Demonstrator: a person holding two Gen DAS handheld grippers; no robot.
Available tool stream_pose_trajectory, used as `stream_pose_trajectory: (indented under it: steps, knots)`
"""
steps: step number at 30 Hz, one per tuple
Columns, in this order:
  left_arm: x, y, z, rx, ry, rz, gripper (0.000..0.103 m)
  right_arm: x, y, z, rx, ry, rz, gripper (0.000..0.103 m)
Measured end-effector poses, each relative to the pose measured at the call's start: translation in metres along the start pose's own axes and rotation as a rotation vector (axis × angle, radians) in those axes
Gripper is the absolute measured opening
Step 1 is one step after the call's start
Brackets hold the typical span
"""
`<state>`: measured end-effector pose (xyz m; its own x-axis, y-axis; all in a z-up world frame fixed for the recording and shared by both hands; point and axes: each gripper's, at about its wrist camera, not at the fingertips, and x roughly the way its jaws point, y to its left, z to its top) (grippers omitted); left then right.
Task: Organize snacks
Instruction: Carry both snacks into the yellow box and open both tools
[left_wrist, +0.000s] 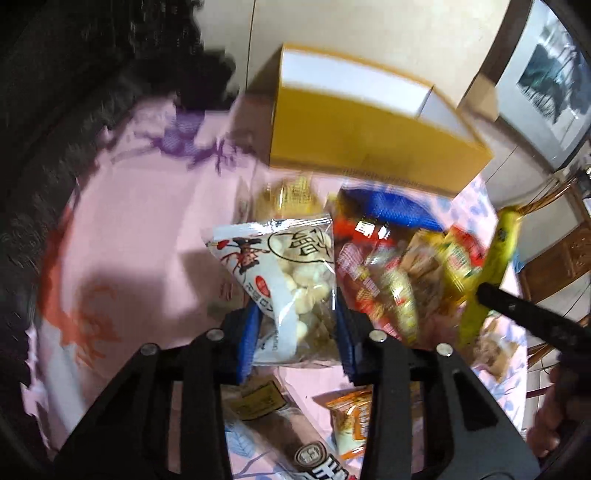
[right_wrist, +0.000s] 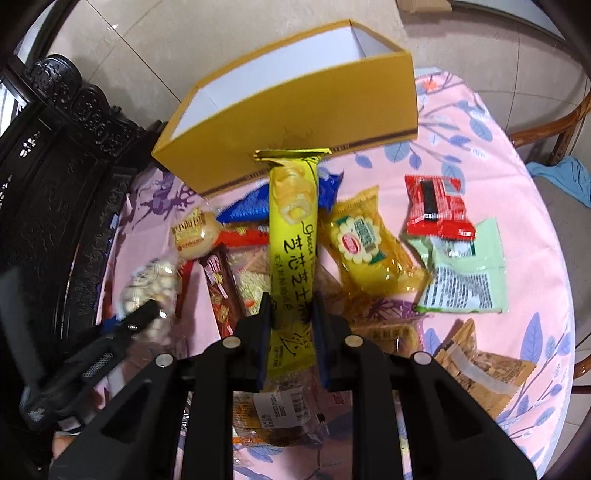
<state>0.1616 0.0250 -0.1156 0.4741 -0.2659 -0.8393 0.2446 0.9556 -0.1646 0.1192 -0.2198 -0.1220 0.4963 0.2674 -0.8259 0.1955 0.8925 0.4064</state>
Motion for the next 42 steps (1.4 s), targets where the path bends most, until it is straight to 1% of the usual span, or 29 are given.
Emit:
stream_pose_trajectory:
  steps: [3,5,7,11,13,14,15,17,19,20,23,27,29,31,34,36,37,38,39,41,42]
  knots:
    - [-0.018,-0.009,0.021,0.015,-0.062,-0.016,0.037,-0.009,0.005,0.011,-0.012,-0.033,0.012,0.021]
    - [-0.026,-0.019,0.043,0.029,-0.113,-0.039,0.037,-0.016,0.009,0.024,-0.022,-0.064,0.021,0.021]
    - [-0.028,-0.028,0.062,0.042,-0.151,-0.059,0.037,-0.023,0.012,0.044,-0.031,-0.109,0.030,0.021]
    - [-0.013,-0.048,0.118,0.047,-0.215,-0.093,0.037,-0.037,0.014,0.075,-0.044,-0.174,0.038,0.021]
    - [0.001,-0.059,0.145,0.059,-0.216,-0.094,0.037,-0.042,0.013,0.085,-0.044,-0.196,0.036,0.021]
    - [0.014,-0.065,0.166,0.070,-0.220,-0.091,0.037,-0.042,0.013,0.089,-0.042,-0.198,0.036,0.021]
    - [0.022,-0.069,0.174,0.074,-0.219,-0.086,0.037,-0.040,0.011,0.093,-0.041,-0.198,0.034,0.021]
    - [0.046,-0.077,0.201,0.077,-0.195,-0.080,0.037,-0.035,0.010,0.107,-0.040,-0.199,0.036,0.021]
    - [0.066,-0.083,0.219,0.078,-0.172,-0.066,0.037,-0.030,0.012,0.123,-0.045,-0.207,0.039,0.021]
    - [0.079,-0.086,0.230,0.080,-0.157,-0.066,0.037,-0.026,0.014,0.137,-0.054,-0.213,0.046,0.021]
    - [0.100,-0.092,0.245,0.091,-0.127,-0.032,0.037,-0.015,0.019,0.176,-0.081,-0.243,0.056,0.021]
    - [0.123,-0.093,0.254,0.107,-0.088,0.009,0.038,0.013,0.022,0.223,-0.097,-0.236,0.048,0.021]
    - [0.132,-0.090,0.257,0.105,-0.071,0.022,0.038,0.032,0.020,0.241,-0.097,-0.212,0.026,0.021]
    - [0.138,-0.087,0.258,0.098,-0.054,0.031,0.038,0.052,0.015,0.256,-0.072,-0.170,0.025,0.021]
    - [0.144,-0.083,0.258,0.098,-0.032,0.042,0.038,0.070,0.014,0.267,-0.071,-0.127,0.000,0.021]
    - [0.146,-0.082,0.258,0.099,-0.019,0.066,0.045,0.079,0.018,0.273,-0.094,-0.094,-0.049,0.022]
    - [0.146,-0.082,0.259,0.098,-0.017,0.068,0.048,0.081,0.019,0.274,-0.096,-0.081,-0.060,0.026]
    - [0.143,-0.082,0.259,0.100,-0.024,0.073,0.061,0.082,0.020,0.276,-0.098,-0.073,-0.067,0.029]
    - [0.138,-0.083,0.259,0.101,-0.046,0.086,0.072,0.081,0.022,0.274,-0.104,-0.073,-0.071,0.031]
    - [0.129,-0.085,0.260,0.110,-0.083,0.097,0.078,0.075,0.025,0.272,-0.129,-0.091,-0.086,0.039]
    - [0.123,-0.087,0.260,0.117,-0.095,0.104,0.080,0.072,0.026,0.270,-0.136,-0.098,-0.088,0.040]
